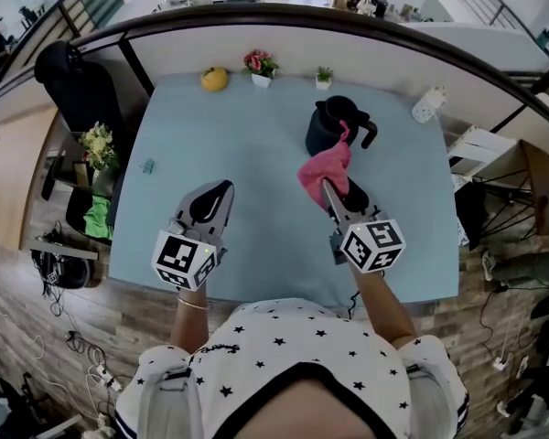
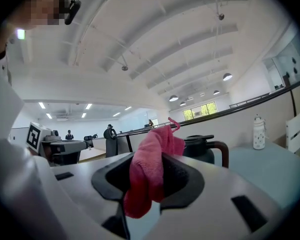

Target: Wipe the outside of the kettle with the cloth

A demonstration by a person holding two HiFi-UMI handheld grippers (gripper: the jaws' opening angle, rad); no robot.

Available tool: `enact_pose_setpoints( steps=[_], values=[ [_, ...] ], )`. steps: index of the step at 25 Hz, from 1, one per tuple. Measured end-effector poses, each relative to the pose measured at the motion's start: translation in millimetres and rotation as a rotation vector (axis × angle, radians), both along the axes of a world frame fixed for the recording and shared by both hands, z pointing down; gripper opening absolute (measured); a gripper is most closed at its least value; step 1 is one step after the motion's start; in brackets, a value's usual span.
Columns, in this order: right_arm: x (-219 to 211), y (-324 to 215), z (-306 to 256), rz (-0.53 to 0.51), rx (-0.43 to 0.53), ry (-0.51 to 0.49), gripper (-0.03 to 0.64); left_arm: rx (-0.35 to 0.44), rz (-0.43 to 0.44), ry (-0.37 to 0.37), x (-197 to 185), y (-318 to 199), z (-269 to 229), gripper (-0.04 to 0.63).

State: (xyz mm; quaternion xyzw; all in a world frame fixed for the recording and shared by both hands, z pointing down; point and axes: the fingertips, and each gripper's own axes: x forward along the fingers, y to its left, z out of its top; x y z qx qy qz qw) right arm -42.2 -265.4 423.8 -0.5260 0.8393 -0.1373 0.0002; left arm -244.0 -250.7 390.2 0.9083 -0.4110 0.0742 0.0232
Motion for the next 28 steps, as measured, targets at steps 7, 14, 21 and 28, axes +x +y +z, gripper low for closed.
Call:
enact_pose_setpoints(
  steps=[7,14,21,28],
  values=[
    [13.0,17.7,-3.3,-0.009,0.012,0.003,0.14,0.009,0.041,-0.005,28.8,13.2,-5.1,0.031],
    [16.7,31.2,-12.6,-0.006,0.037,-0.008,0.14,0.02,0.058,-0.009,37.9,23.6,-9.4,0.031],
    [17.0,40.2,-18.9,-0.001,0.051,-0.015,0.14,0.019,0.066,-0.009,40.0,31.3,-9.2,0.031],
    [14.6,47.4,-19.2,-0.002,0.054,-0.022,0.14,0.009,0.066,-0.01,38.6,38.1,-5.7,0.031]
  ],
)
